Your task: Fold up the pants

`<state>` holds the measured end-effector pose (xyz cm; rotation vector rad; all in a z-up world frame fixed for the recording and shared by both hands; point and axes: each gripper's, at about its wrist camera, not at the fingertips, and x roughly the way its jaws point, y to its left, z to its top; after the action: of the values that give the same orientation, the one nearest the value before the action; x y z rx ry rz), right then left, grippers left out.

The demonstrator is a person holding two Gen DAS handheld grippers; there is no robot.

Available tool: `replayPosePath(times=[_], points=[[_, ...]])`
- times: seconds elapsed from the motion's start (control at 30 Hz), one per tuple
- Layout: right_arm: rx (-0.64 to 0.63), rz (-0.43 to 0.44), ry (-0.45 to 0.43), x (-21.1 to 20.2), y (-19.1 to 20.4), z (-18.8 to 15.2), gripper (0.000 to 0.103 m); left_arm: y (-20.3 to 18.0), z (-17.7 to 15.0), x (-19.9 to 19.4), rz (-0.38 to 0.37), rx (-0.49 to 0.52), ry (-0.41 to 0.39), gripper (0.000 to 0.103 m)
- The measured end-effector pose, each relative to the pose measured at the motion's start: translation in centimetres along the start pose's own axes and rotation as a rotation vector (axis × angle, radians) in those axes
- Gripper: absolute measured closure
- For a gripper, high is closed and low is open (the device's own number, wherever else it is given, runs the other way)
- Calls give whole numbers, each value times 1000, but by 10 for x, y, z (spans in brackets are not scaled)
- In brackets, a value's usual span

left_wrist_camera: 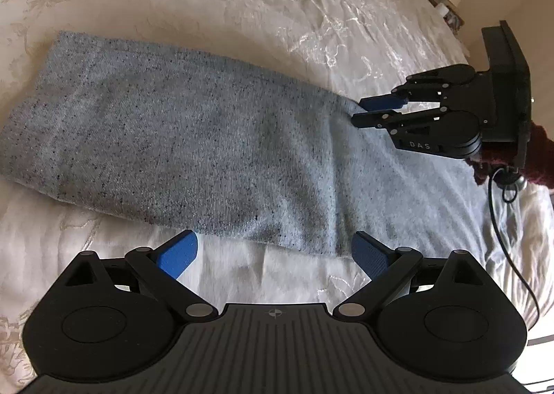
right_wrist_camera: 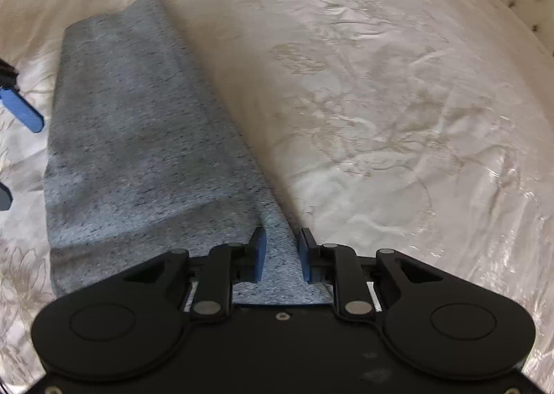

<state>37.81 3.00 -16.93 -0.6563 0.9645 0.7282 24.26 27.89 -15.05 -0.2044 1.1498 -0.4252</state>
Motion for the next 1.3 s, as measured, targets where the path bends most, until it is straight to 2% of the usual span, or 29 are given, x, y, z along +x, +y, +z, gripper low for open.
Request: replayPosePath(times=[0.03,0.07,0.17,0.27,0.33,0.43,0.5,0.53,0.63,0.7,0.83,0.93,1.1,1.17,1.23,1.3], points=[[-13,7,5,1,2,0,83,0,0,0,-1,1,3,6],[-23,22,10,1,3,0,99,1,-1,0,-1,3,3,6],[-58,-21,4,-4,6,3,99,1,0,-4,-8,6,-6,6],[1,-50,8,-1,-7,9,100,4,2,-6,-13,11,-19,6],[30,-31,36,10,-11,9,98,6,5,-7,2,20,-20,6],[61,-43,40,14,-12,9,89,9,12,-12,17,41,-37,6],[139,-74,0,0,-18,6,72,12,19,-13,37,64,-45,6],[180,-87,-27,-10,-19,4,70,14,23,-12,52,82,-45,6],[299,-64,-79,-41,-14,-10,70,20,31,-2,115,171,-18,6],[329,-35,-75,-53,1,-23,71,26,35,10,166,244,24,6],[342,-4,12,-54,41,-54,73,41,47,22,196,339,69,6],[388,-46,104,-50,59,-93,73,53,59,23,218,387,86,6],[567,-143,146,-70,52,-126,72,69,73,17,187,394,105,7],[623,-172,144,-80,52,-130,70,67,72,7,186,380,65,7],[696,-185,95,-96,53,-131,67,69,66,-13,154,301,-6,6],[759,-182,44,-108,60,-129,56,76,57,-29,98,200,-50,6]])
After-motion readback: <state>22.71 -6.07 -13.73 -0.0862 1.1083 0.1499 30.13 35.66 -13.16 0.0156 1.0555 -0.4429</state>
